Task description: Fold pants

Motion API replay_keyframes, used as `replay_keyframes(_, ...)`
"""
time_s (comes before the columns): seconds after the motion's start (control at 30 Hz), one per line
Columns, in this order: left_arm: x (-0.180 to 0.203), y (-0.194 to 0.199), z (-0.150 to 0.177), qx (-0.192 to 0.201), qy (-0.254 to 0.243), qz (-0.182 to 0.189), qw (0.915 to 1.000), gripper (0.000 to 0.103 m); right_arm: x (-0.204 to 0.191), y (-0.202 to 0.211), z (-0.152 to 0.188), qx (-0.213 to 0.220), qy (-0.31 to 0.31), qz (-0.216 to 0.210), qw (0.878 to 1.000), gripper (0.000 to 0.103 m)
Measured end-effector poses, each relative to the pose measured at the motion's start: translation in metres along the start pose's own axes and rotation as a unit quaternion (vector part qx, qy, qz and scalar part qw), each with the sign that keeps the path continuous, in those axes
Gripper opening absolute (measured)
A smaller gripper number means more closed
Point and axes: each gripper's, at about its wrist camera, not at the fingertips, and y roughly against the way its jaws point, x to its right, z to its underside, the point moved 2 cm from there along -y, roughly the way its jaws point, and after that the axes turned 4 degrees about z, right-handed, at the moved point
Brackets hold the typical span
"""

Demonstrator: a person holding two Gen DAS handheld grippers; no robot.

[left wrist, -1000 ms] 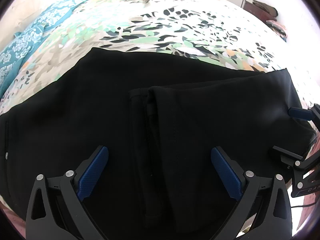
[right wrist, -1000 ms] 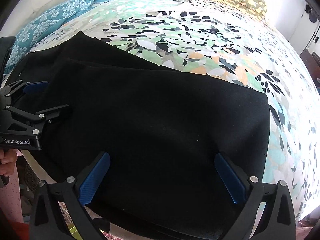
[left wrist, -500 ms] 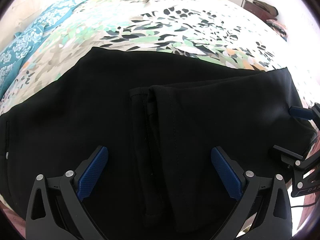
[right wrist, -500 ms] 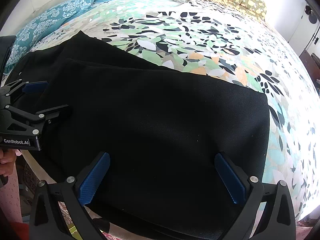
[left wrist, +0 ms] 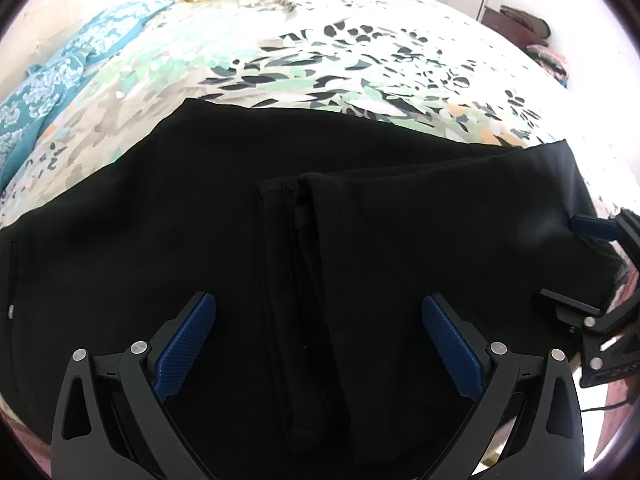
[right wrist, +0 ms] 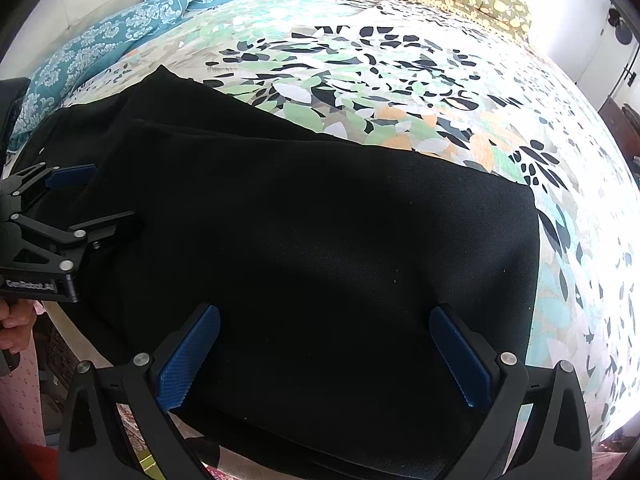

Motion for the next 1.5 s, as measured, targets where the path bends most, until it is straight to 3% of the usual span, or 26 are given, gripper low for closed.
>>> replay_keyframes(0.07, -0.014, 0.017, -0.007, -0.002, 0.025, -0.002, 0.9997, 0.100, -0.001, 0.000, 0.001, 0.001, -0.001, 0.001, 1.000, 0.103)
replay_keyframes(0.17, -0.055, 0.059, -0.020, 0.043, 0.079, 0.007, 0.9959, 0.101, -0.001, 0.000, 0.001, 0.002, -0.002, 0.001, 1.000, 0.103)
replay_keyframes(0.27, -0.138, 0.100, -0.036, 0.075, 0.155, -0.042, 0.9842, 0.101, -0.001, -0.001, 0.001, 0.004, -0.002, 0.003, 1.000, 0.103)
replay_keyframes(0.33, -0.209, 0.114, -0.036, 0.055, 0.231, -0.080, 0.9682, 0.101, 0.000, -0.001, 0.001, 0.004, -0.002, 0.002, 1.000, 0.103)
replay_keyframes(0.4, -0.271, 0.113, -0.027, 0.002, 0.288, -0.087, 0.9537, 0.101, 0.000, -0.001, 0.001, 0.004, -0.002, 0.002, 1.000, 0.103)
replay_keyframes(0.47, -0.303, 0.111, -0.016, -0.017, 0.305, -0.096, 0.9472, 0.101, 0.001, -0.001, 0.000, 0.004, -0.003, 0.003, 1.000, 0.103)
replay_keyframes(0.53, -0.326, 0.100, -0.006, -0.043, 0.306, -0.088, 0.9471, 0.101, 0.000, -0.001, 0.001, 0.004, -0.005, 0.004, 1.000, 0.103)
replay_keyframes(0.6, -0.325, 0.082, 0.000, -0.081, 0.293, -0.066, 0.9503, 0.101, -0.001, -0.001, 0.000, 0.004, -0.005, 0.005, 1.000, 0.103)
replay_keyframes(0.67, -0.322, 0.056, 0.006, -0.132, 0.260, -0.068, 0.9540, 0.102, 0.000, -0.001, 0.000, 0.004, -0.005, 0.005, 1.000, 0.103)
replay_keyframes(0.73, -0.322, 0.043, 0.010, -0.141, 0.259, -0.064, 0.9534, 0.103, 0.000, -0.001, 0.000, 0.005, -0.004, 0.004, 1.000, 0.103)
replay_keyframes(0.77, -0.324, 0.043, 0.010, -0.142, 0.271, -0.058, 0.9503, 0.103, 0.000, -0.001, 0.001, 0.006, -0.004, 0.003, 1.000, 0.103)
replay_keyframes(0.87, -0.332, 0.043, 0.019, -0.138, 0.346, -0.023, 0.9278, 0.102, 0.000, 0.000, 0.001, 0.009, -0.003, 0.000, 1.000, 0.103)
replay_keyframes(0.9, -0.331, 0.043, 0.023, -0.140, 0.352, -0.014, 0.9252, 0.094, 0.000, -0.001, 0.001, 0.010, -0.002, -0.001, 1.000, 0.103)
replay_keyframes(0.93, -0.326, 0.046, 0.023, -0.133, 0.350, 0.003, 0.9271, 0.070, 0.000, -0.001, 0.001, 0.011, -0.001, -0.001, 1.000, 0.103)
replay_keyframes(0.97, -0.319, 0.049, 0.023, -0.129, 0.347, 0.008, 0.9290, 0.064, 0.000, -0.001, 0.002, 0.012, -0.001, -0.002, 1.000, 0.103)
replay_keyframes(1.03, -0.308, 0.064, 0.020, -0.121, 0.340, -0.016, 0.9323, 0.029, 0.000, 0.000, 0.002, 0.014, 0.000, -0.003, 1.000, 0.103)
replay_keyframes(1.1, -0.296, 0.084, 0.014, -0.099, 0.339, -0.017, 0.9353, 0.019, 0.001, 0.000, 0.002, 0.014, 0.000, -0.008, 1.000, 0.103)
replay_keyframes(1.17, -0.289, 0.105, 0.005, -0.075, 0.345, -0.002, 0.9354, 0.017, 0.003, 0.001, 0.002, 0.010, -0.001, -0.014, 1.000, 0.103)
replay_keyframes(1.27, -0.250, 0.148, -0.016, -0.030, 0.349, 0.053, 0.9351, 0.017, 0.004, 0.003, 0.002, 0.009, -0.005, -0.023, 1.000, 0.103)
replay_keyframes(1.4, -0.179, 0.163, -0.047, -0.005, 0.291, 0.091, 0.9523, 0.017, 0.009, 0.009, 0.000, 0.007, -0.024, -0.042, 0.999, 0.103)
replay_keyframes(1.5, -0.124, 0.140, -0.065, -0.008, 0.253, 0.105, 0.9618, 0.014, 0.017, 0.025, -0.001, 0.027, -0.066, -0.089, 0.993, 0.103)
